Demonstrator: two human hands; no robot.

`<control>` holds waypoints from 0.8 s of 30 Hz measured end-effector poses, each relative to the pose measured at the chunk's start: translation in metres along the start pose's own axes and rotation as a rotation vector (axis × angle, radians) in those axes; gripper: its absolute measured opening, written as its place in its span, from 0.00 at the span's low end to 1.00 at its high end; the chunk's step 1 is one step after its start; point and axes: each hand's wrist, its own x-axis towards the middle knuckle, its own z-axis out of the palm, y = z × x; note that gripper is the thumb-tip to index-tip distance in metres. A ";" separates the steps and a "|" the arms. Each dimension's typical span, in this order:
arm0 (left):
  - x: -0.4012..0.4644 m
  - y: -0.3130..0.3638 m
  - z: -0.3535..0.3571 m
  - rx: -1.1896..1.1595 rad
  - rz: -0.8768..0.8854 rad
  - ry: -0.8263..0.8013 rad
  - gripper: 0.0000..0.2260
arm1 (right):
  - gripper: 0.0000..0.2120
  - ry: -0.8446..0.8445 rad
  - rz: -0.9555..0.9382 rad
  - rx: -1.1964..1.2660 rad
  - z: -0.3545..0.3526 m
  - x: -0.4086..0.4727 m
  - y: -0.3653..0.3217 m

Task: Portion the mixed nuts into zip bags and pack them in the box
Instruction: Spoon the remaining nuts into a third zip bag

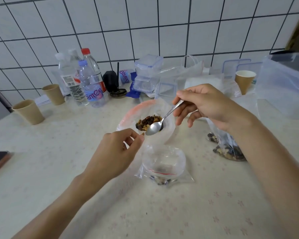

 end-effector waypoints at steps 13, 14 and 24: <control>0.071 0.007 -0.007 0.157 0.180 0.429 0.09 | 0.13 0.294 -0.019 -0.206 0.027 0.021 0.038; 0.075 0.003 -0.005 0.210 0.181 0.417 0.10 | 0.13 0.308 -0.018 -0.235 0.029 0.022 0.041; 0.097 -0.035 0.013 0.211 -0.208 -0.075 0.12 | 0.14 0.300 0.056 -0.078 0.047 0.029 0.061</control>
